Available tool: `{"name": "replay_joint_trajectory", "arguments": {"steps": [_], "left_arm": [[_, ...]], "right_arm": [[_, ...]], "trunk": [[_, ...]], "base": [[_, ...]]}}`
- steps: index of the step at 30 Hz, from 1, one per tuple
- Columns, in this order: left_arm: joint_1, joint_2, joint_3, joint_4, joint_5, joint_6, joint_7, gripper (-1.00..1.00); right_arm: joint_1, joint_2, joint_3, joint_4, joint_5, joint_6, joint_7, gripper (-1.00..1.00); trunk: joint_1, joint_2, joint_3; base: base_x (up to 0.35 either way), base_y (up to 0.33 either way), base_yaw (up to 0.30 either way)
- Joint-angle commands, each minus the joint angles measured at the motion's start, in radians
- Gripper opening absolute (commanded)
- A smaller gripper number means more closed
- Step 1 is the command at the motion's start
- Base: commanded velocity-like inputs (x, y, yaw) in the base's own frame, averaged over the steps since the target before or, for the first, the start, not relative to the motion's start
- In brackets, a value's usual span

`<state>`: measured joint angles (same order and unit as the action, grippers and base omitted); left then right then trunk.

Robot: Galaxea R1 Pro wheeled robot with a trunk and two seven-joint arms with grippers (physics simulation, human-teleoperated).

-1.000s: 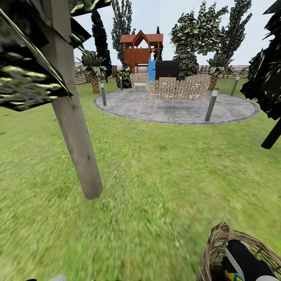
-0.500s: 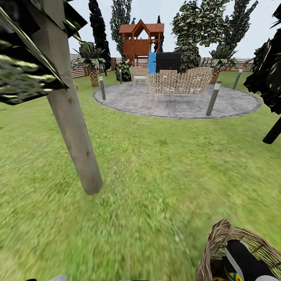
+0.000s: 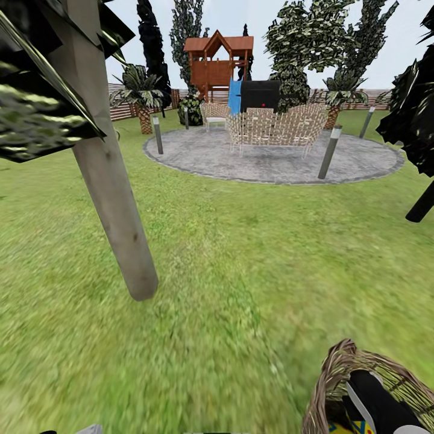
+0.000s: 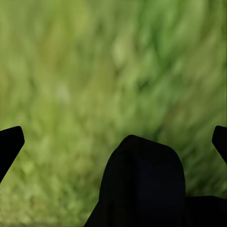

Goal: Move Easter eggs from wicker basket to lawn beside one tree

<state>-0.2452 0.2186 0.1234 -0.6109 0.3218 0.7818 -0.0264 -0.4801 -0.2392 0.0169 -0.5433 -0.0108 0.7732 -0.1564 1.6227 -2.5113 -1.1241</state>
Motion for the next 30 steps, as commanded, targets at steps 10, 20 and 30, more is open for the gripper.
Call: {"name": "replay_joint_trajectory", "arguments": {"steps": [10, 20, 30], "left_arm": [[0.0, 0.001, 0.002, -0.001, -0.001, 0.006, -0.003, 1.0], [0.0, 0.0, 0.003, -0.001, -0.001, 0.005, -0.003, 1.0], [0.0, -0.001, 0.002, -0.001, -0.001, 0.005, -0.003, 1.0]], "right_arm": [[0.0, 0.006, 0.003, 0.0, -0.003, 0.004, -0.003, -1.0], [0.0, 0.006, 0.005, 0.001, -0.003, 0.004, -0.003, -1.0], [0.0, 0.008, 0.008, 0.006, -0.002, 0.0, -0.002, -1.0]], "trunk": [[0.0, 0.0, -0.001], [0.0, 0.0, -0.001], [0.0, 0.0, -0.001]], "base": [[0.0, 0.0, 0.0], [0.0, 0.0, 0.0], [0.0, 0.0, 0.0]]}}
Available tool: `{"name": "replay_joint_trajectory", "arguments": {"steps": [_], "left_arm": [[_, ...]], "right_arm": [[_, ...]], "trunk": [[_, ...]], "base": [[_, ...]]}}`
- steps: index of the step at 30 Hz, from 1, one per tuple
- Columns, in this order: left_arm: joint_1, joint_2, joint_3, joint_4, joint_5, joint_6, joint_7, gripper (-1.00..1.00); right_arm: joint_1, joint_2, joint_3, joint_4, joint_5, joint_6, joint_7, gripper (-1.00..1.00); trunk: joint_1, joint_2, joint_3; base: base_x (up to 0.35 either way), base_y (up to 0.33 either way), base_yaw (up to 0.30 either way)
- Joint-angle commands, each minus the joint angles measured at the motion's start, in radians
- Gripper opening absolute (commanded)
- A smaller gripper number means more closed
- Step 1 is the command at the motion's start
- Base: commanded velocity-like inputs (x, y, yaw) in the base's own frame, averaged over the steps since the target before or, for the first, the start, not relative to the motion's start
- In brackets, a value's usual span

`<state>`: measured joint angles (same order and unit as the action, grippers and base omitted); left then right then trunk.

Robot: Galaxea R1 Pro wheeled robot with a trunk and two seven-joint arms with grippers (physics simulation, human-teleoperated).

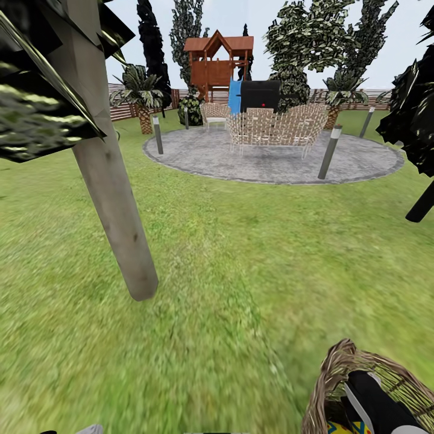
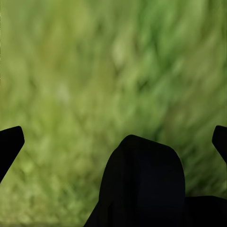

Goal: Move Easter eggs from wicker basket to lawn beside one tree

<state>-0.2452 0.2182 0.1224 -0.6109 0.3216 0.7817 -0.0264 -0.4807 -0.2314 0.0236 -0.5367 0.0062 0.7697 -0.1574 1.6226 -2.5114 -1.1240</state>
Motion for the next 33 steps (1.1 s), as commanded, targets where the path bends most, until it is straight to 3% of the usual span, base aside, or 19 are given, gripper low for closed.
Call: {"name": "replay_joint_trajectory", "arguments": {"steps": [1, 5, 8, 11, 33], "left_arm": [[0.0, 0.0, 0.004, -0.001, -0.001, 0.005, -0.003, 1.0], [0.0, 0.0, 0.004, -0.001, -0.001, 0.006, -0.003, 1.0], [0.0, 0.0, 0.005, -0.001, -0.001, 0.006, -0.003, 1.0], [0.0, -0.002, 0.004, -0.001, -0.001, 0.005, -0.003, 1.0], [0.0, -0.011, 0.003, 0.0, -0.001, 0.007, -0.003, 1.0]], "right_arm": [[0.001, -0.001, 0.002, 0.0, -0.02, -0.001, 0.0, -1.0], [0.001, -0.002, 0.006, 0.005, -0.018, -0.014, 0.027, -1.0], [0.001, -0.002, 0.009, 0.012, -0.006, -0.013, 0.136, -1.0], [0.001, 0.0, 0.009, 0.014, -0.002, -0.011, 0.139, -1.0], [0.001, 0.001, 0.01, 0.014, -0.003, -0.01, 0.131, -1.0]], "trunk": [[0.0, 0.0, -0.001], [0.0, 0.0, -0.001], [0.0, 0.0, -0.001], [0.0, 0.0, -0.001], [-0.01, 0.005, 0.094]], "base": [[0.0, 0.0, 0.0], [0.0, 0.0, 0.0], [0.0, 0.0, 0.0], [0.0, 0.0, 0.0], [0.0, 0.0, 0.0]]}}
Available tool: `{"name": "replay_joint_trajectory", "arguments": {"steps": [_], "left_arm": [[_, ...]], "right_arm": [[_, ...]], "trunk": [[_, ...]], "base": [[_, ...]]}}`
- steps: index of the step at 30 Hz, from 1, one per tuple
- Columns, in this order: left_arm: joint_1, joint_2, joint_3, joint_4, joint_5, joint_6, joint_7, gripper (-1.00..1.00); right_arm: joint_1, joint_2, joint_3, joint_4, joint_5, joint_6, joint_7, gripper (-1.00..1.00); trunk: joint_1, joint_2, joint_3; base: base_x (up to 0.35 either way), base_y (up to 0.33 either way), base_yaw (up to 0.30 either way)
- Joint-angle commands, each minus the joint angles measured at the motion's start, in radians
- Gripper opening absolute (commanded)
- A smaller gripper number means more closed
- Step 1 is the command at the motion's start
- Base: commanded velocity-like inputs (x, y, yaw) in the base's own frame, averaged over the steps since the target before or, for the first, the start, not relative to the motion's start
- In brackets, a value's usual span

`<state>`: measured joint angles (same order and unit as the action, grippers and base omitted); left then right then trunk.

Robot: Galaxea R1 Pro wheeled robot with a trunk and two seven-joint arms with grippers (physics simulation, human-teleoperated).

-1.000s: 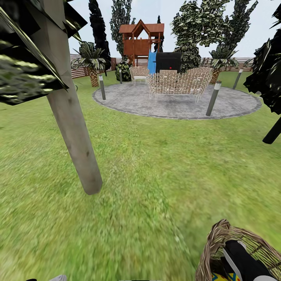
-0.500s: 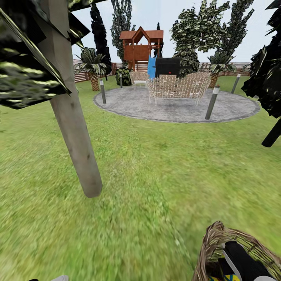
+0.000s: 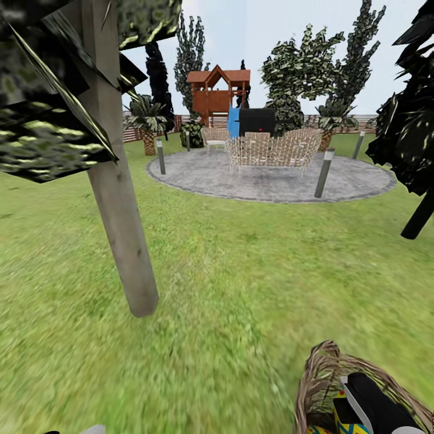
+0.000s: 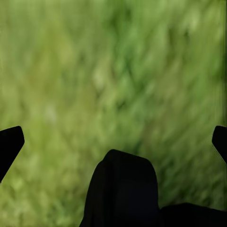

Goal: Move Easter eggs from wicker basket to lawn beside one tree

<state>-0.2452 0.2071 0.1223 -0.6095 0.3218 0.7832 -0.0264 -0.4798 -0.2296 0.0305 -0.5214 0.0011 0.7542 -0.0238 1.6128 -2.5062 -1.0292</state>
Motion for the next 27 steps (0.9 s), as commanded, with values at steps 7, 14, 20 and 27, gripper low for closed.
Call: {"name": "replay_joint_trajectory", "arguments": {"steps": [7, 14, 20, 27], "left_arm": [[0.0, -0.005, 0.003, -0.002, -0.003, 0.005, -0.003, 1.0], [0.0, -0.006, 0.003, -0.001, -0.001, 0.005, -0.003, 1.0], [0.0, -0.006, 0.003, -0.001, -0.001, -0.01, -0.003, 1.0], [0.0, -0.006, 0.003, -0.001, -0.003, -0.012, -0.003, 1.0]], "right_arm": [[0.0, -0.001, 0.003, -0.001, 0.002, 0.005, -0.002, -1.0], [0.0, 0.001, 0.003, -0.001, 0.003, 0.005, -0.002, -1.0], [0.0, 0.001, 0.003, -0.001, 0.003, 0.005, -0.001, -1.0], [0.0, 0.016, 0.003, -0.001, 0.003, 0.005, -0.002, -1.0]], "trunk": [[-0.002, 0.001, 0.015], [-0.002, 0.001, 0.015], [-0.003, 0.001, 0.023], [-0.006, 0.003, 0.05]], "base": [[0.0, 0.0, 0.0], [-0.255, 0.0, 0.0], [-0.197, 0.0, 0.0], [0.0, 0.0, 0.0]]}}
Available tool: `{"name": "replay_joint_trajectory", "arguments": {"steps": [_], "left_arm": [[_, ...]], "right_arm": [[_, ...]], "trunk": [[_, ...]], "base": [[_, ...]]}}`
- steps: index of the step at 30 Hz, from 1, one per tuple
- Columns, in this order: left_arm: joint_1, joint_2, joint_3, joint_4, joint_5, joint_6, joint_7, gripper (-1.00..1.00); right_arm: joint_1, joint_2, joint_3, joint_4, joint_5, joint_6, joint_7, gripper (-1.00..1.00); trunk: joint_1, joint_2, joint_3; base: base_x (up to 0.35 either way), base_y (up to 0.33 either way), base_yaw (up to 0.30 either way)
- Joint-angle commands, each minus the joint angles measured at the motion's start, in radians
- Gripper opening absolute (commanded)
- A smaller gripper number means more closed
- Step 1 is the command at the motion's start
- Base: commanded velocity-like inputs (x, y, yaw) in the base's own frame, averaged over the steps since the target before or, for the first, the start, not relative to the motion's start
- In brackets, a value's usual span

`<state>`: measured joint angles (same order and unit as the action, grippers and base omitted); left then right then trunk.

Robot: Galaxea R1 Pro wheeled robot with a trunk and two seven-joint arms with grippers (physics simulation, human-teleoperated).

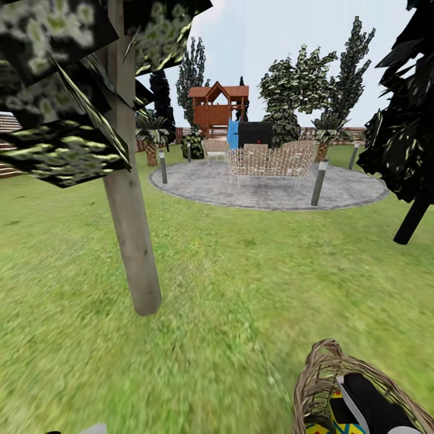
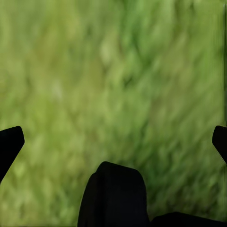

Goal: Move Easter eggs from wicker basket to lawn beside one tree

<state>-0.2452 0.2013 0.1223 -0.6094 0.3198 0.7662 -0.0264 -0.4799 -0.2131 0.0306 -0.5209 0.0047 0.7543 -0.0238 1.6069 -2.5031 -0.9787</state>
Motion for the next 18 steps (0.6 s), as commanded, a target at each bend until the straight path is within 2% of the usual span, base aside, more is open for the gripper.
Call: {"name": "replay_joint_trajectory", "arguments": {"steps": [1, 10, 15, 18], "left_arm": [[0.0, 0.0, 0.003, -0.001, -0.002, 0.005, -0.003, 1.0], [0.0, -0.005, 0.004, -0.002, 0.0, 0.007, -0.003, 1.0], [0.0, -0.006, 0.005, -0.001, 0.002, 0.005, -0.003, 1.0], [0.0, -0.008, 0.005, -0.001, 0.003, 0.005, -0.003, 1.0]], "right_arm": [[0.0, 0.0, 0.003, -0.002, 0.0, 0.005, -0.002, -1.0], [0.0, 0.0, 0.003, -0.001, -0.001, 0.005, -0.002, -1.0], [0.0, 0.0, 0.003, -0.001, -0.001, 0.005, -0.002, -1.0], [0.0, 0.0, 0.003, -0.001, -0.002, 0.005, -0.002, -1.0]], "trunk": [[-0.001, 0.0, 0.003], [-0.005, 0.002, 0.038], [-0.007, 0.003, 0.057], [-0.018, 0.024, 0.067]], "base": [[0.0, 0.0, 0.0], [0.0, 0.0, 0.0], [-0.255, -0.084, 0.0], [-0.063, -0.045, 0.0]]}}
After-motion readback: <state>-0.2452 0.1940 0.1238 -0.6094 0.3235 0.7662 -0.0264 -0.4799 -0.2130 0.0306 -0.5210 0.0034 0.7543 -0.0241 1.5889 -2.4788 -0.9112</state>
